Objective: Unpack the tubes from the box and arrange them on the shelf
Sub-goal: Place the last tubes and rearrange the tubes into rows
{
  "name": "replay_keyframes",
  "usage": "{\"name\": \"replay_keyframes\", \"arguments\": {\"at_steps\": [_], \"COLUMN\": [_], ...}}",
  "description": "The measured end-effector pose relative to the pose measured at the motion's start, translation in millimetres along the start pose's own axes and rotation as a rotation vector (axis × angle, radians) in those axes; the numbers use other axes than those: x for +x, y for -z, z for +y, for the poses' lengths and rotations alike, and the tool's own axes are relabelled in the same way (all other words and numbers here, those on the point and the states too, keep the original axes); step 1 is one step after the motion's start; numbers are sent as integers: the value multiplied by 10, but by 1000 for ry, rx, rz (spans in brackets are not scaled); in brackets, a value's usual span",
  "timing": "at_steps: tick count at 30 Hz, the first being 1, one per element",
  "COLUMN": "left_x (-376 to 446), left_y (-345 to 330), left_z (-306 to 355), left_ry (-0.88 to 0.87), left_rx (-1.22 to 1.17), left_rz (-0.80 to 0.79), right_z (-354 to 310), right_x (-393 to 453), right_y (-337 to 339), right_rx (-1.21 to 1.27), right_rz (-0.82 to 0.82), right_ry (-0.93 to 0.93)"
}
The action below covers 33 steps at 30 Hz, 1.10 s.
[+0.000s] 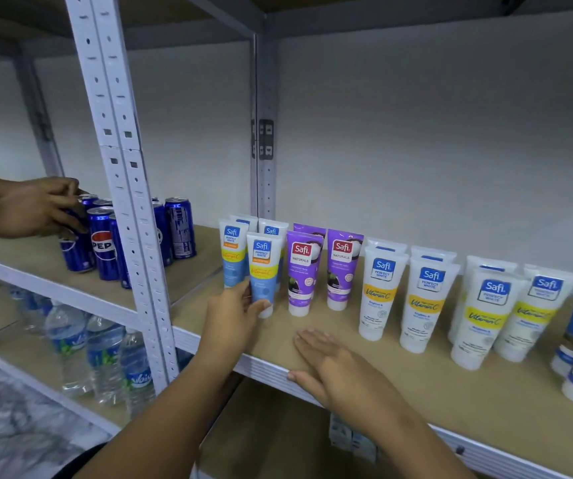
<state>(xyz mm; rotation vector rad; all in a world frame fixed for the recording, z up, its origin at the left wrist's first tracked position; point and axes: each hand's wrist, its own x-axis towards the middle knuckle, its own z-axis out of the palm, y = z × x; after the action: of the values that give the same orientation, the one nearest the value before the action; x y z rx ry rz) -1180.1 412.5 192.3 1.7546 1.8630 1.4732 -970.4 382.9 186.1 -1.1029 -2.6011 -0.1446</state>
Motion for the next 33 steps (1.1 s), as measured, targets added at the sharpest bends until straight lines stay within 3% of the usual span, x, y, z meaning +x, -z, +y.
{"name": "replay_keyframes", "arguments": {"at_steps": [9,33], "left_x": [231,287], "left_y": [-75,-138], "left_z": [-94,-152], "left_ry": [29,20], "left_rx": [-54,-113], "left_rz": [-38,-39], "right_z": [9,1], "right_x": [-4,-16], "right_y": [-98,-38], "right_rx": [-19,-5], "right_rz": [79,1], "right_ry": [-6,-13]}}
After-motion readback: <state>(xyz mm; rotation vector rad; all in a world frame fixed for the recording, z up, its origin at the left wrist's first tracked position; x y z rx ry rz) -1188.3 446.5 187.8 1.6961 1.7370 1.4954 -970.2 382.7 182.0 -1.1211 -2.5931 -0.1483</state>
